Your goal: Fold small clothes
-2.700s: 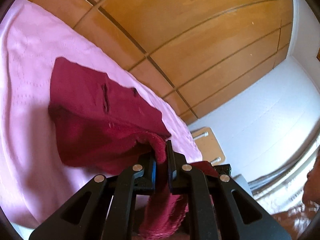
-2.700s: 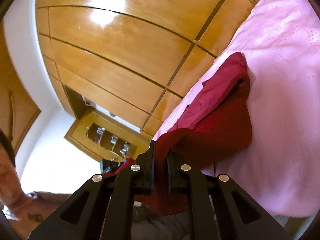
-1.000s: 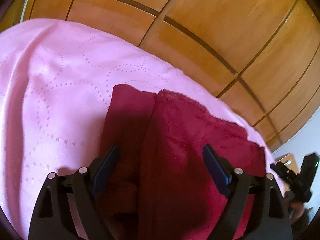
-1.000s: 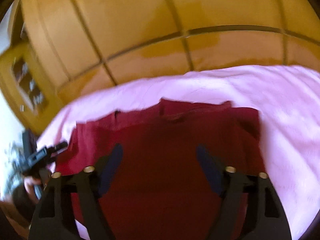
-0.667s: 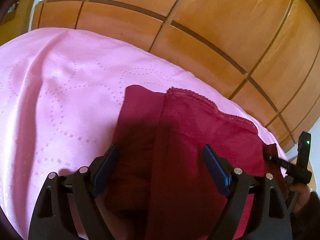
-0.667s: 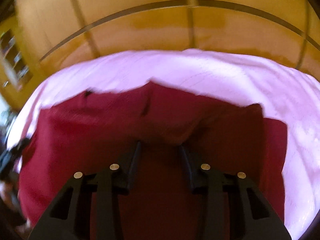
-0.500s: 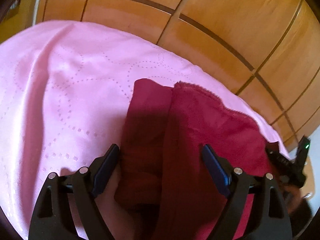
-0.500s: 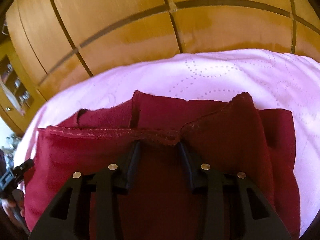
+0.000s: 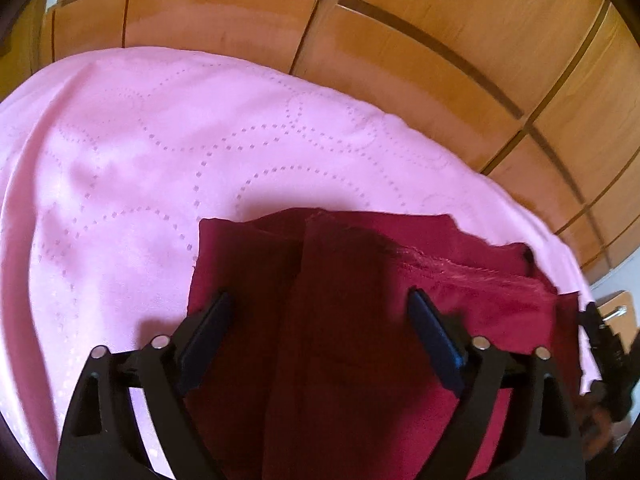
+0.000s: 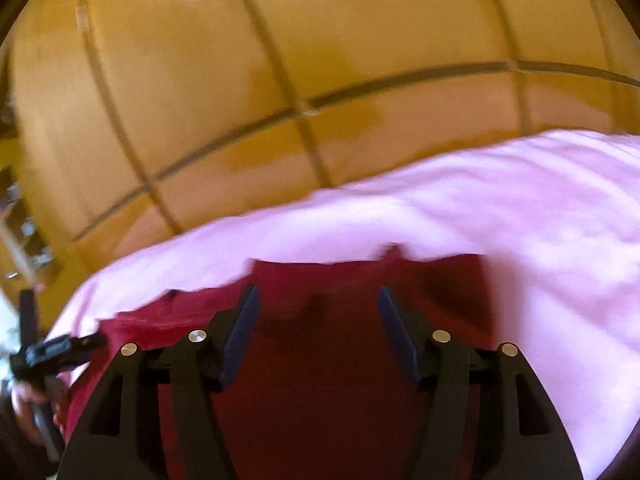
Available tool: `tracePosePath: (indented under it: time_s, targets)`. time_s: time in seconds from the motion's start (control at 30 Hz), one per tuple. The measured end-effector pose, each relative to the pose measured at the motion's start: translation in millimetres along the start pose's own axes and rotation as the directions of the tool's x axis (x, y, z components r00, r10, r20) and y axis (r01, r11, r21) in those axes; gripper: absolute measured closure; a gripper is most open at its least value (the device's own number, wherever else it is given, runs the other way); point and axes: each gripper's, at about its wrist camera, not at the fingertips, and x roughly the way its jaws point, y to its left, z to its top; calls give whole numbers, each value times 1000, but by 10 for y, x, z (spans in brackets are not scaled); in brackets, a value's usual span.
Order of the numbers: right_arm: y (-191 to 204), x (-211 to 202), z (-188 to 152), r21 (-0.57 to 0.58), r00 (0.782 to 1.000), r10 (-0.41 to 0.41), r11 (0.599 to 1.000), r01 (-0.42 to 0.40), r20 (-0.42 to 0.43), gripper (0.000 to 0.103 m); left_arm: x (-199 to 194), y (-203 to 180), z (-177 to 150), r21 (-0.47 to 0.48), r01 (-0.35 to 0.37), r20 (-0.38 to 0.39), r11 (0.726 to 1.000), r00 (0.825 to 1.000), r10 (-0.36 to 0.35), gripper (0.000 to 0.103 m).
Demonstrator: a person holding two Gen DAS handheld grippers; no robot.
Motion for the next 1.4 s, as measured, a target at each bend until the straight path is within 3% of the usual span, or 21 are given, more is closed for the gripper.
tracePosePath:
  time_s: [0.07,0.17,0.2,0.23,0.27,0.4,0.5,0.57,0.67,0.7,0.73,0.87,0.97,1.0,1.03,1.07,1.17,1.23,1.4]
  targets:
    - [-101,35,44,-2,998,-53,999,53,-44,42,-26,-65,-54,38,-22,35,999,999,20,32]
    - [-147,223,67,-50,987,-75,996,69,-142,43,-85,-92,-89,59,-35,62,998,998,31,53]
    - [-133,255,62,-71,985,-77,995,66,-153,46,-105,-82,-86,56,-26,65,998,998,23,69]
    - [-126,265,44,-86,984,-73,995,60,-160,64,-137,-68,-79,52,-14,70,999,998,11,84]
    - [-106,284,48,-100,983,-80,993,64,-168,80,-172,-61,-69,48,-9,79,999,997,5,91]
    - [-118,228,118,-74,987,-100,993,92,-122,101,-484,-34,-9,26,6,202,1000,979,-11,95]
    - [-119,230,113,-70,986,-145,988,140,-83,103,-577,-90,15,30,-43,262,999,964,33,95]
    - [-108,297,81,-80,984,-164,984,158,-75,103,-470,-89,-6,32,-91,245,995,966,80,95]
    - [-133,415,37,-86,980,-169,983,160,-108,98,-117,32,-112,13,-133,147,991,981,129,92]
    - [-149,437,39,-82,980,-162,985,153,-118,92,-37,62,-106,-2,-125,117,992,985,125,89]
    - [-163,457,38,-78,979,-161,985,152,-126,77,-38,57,-88,-8,-125,119,992,985,125,87]
    - [-195,504,30,-69,977,-163,986,155,-138,74,-34,-40,-101,30,-174,123,984,978,169,79]
    - [-155,482,26,-87,975,-184,981,174,-126,71,-51,-24,-115,19,-155,123,988,981,152,74]
    - [-144,470,29,-92,973,-199,978,188,-120,64,-57,-9,-117,13,-145,122,989,982,142,72]
    - [-129,437,30,-96,962,-252,965,242,-105,38,-47,-10,-111,11,-138,121,990,983,135,70]
    - [-122,397,29,-95,956,-278,958,270,-90,30,-51,-6,-111,10,-131,121,991,984,129,68]
    - [-42,194,47,-106,956,-291,952,287,-29,30,-55,-22,-123,20,-122,122,992,985,119,49]
    - [40,99,39,-131,955,-296,948,292,-17,30,-36,-77,-130,50,-117,114,992,987,111,27]
    - [232,-55,-94,-176,950,-310,938,300,-32,30,3,-202,-140,110,-178,101,978,981,167,13]
